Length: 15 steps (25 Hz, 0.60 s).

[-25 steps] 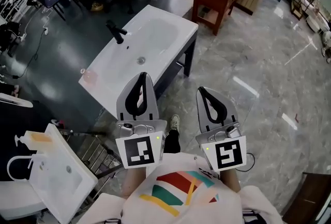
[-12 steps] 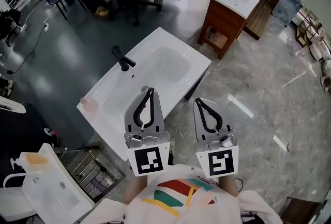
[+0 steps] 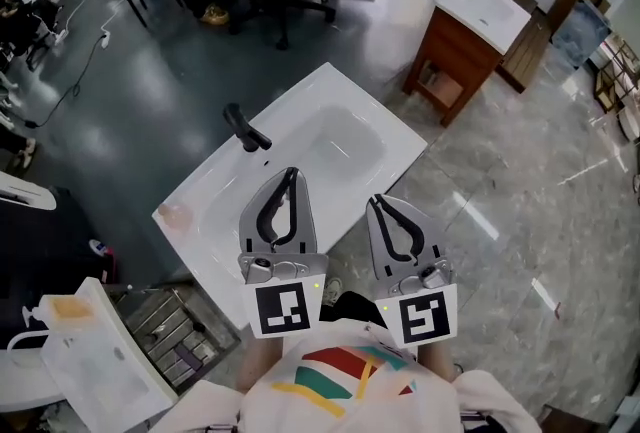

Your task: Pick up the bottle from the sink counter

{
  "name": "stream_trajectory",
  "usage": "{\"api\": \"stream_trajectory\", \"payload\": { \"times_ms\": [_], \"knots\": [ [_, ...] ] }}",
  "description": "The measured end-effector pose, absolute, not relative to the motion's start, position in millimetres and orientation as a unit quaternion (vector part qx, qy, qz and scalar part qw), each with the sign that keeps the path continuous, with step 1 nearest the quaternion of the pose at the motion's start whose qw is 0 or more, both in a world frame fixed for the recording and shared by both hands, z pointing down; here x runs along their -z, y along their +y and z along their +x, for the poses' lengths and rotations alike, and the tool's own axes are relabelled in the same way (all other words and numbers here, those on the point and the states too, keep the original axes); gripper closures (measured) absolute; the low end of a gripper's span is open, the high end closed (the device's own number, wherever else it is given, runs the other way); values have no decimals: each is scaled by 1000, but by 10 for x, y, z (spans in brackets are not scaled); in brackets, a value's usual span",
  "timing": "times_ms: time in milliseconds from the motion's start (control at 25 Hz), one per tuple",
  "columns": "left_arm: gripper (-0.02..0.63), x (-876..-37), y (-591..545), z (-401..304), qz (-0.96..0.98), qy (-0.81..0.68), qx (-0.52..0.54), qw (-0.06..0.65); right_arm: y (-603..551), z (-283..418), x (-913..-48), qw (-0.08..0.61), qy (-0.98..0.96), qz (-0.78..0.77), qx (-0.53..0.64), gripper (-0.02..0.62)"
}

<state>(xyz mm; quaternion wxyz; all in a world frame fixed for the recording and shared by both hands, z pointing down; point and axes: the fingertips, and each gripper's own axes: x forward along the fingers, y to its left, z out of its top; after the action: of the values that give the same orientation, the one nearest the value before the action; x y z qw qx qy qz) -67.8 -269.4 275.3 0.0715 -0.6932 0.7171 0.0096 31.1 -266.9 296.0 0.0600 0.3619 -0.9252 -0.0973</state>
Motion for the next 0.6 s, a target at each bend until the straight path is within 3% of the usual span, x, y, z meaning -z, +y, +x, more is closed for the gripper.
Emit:
{"api": "stream_trajectory", "payload": {
  "times_ms": [600],
  "knots": [
    [588,-2356,-2965,-360,-650,754,-14,100,-3129,585,-2615,1,-943,319,99,583]
  ]
}}
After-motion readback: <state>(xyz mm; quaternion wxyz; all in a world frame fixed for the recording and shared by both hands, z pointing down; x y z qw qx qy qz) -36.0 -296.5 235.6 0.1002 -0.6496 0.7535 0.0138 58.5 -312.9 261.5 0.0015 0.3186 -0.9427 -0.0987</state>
